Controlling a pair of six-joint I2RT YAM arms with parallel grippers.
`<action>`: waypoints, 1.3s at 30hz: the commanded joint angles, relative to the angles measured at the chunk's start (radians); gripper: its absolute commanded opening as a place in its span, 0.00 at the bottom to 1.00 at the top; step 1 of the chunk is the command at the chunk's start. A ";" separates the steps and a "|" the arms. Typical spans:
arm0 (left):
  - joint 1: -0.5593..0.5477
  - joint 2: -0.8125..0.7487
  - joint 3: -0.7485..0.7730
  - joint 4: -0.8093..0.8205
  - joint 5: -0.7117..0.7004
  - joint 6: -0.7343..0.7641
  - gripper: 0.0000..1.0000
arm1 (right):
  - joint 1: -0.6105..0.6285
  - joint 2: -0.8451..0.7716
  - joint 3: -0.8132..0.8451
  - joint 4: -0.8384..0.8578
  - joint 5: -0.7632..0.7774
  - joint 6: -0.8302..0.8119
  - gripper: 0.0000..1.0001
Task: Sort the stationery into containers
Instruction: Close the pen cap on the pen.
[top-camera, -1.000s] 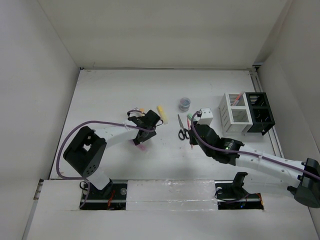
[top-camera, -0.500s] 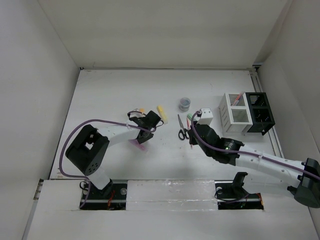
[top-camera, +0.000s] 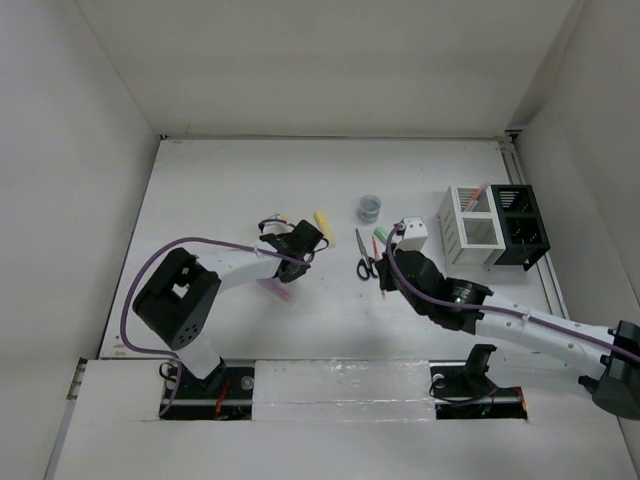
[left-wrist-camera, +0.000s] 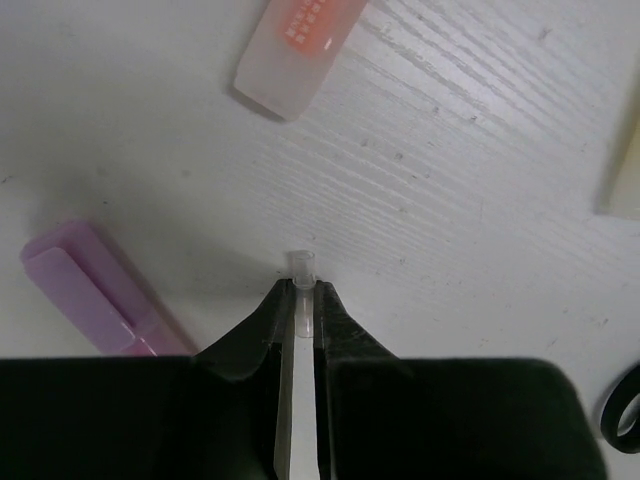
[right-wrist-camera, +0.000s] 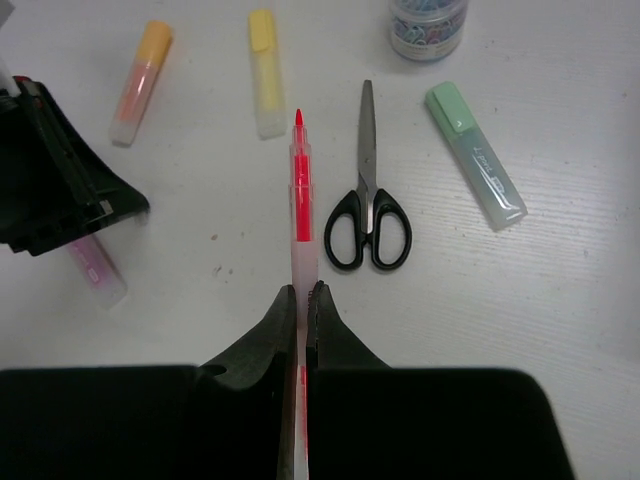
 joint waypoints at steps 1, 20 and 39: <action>-0.004 0.004 -0.003 0.043 0.057 0.077 0.00 | -0.004 -0.035 -0.024 0.099 -0.051 -0.064 0.00; 0.045 -0.648 -0.149 0.696 0.309 0.445 0.00 | -0.032 0.020 -0.146 0.670 -0.600 -0.057 0.00; 0.045 -0.781 -0.256 0.780 0.355 0.456 0.00 | 0.014 0.109 -0.029 0.699 -0.511 -0.067 0.00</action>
